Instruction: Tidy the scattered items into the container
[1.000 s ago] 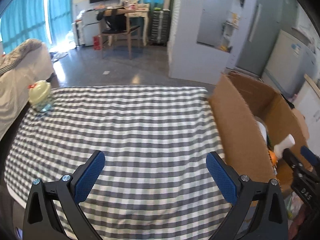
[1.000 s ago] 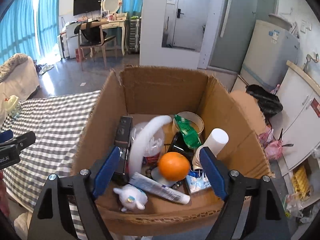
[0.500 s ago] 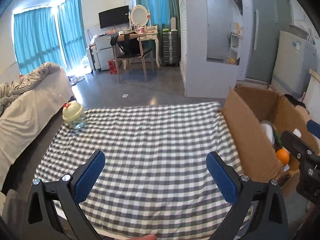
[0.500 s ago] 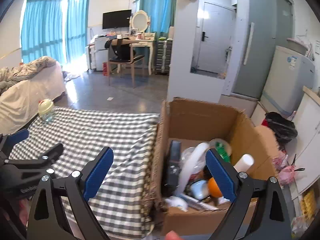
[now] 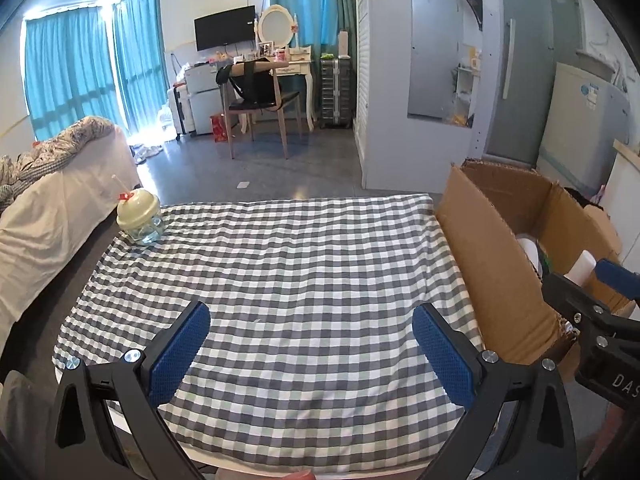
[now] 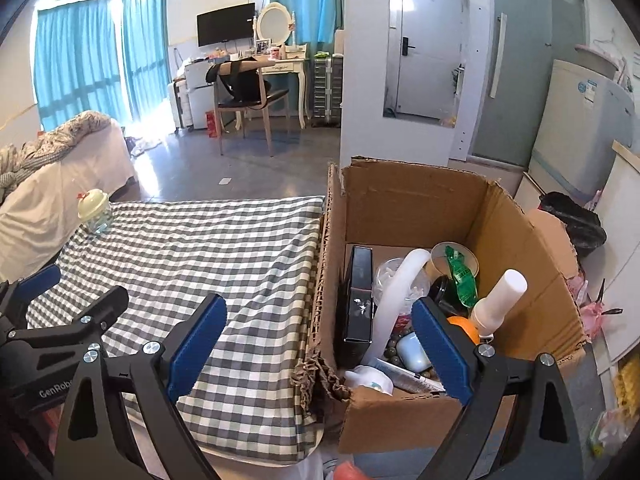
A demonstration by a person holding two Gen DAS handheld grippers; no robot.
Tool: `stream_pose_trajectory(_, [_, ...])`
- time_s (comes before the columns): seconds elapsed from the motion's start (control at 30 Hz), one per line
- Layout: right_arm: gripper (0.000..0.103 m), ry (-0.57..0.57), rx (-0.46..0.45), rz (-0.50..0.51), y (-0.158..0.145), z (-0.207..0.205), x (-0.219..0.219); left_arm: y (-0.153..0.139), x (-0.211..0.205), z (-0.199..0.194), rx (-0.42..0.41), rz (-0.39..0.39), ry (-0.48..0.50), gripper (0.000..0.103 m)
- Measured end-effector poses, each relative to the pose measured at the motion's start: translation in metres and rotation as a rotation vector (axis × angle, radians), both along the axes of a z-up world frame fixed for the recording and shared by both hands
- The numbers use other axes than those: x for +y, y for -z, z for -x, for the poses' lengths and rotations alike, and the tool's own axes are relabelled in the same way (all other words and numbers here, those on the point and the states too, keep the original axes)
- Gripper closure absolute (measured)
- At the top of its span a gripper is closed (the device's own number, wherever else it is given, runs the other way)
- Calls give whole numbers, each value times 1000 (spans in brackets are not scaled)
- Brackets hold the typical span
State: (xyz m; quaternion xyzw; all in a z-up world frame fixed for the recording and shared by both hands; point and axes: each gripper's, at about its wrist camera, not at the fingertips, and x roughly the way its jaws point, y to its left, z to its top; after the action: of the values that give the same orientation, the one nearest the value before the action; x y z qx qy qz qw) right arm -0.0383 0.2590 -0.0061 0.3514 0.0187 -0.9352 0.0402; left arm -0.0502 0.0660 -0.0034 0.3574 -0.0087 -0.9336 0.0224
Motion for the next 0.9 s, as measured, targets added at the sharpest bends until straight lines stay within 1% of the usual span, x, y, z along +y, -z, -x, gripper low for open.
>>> stream_pose_trajectory(0.47, [9,-1,-4,7,-3,1,-1,-1,0,2,-9,-9,0,0])
stream_pose_trajectory(0.77, [9,-5,-16,6,-1,0,-2,2,-5,3,-20,-23,-19,0])
stream_pose_trajectory(0.83, [9,-5,-15,8,-1,0,-2,1,-6,1,-4,-14,-22,0])
stream_pose_trajectory(0.9, [9,-3,-18,8,0,0,-2,0,-4,-2,17,13,-16,0])
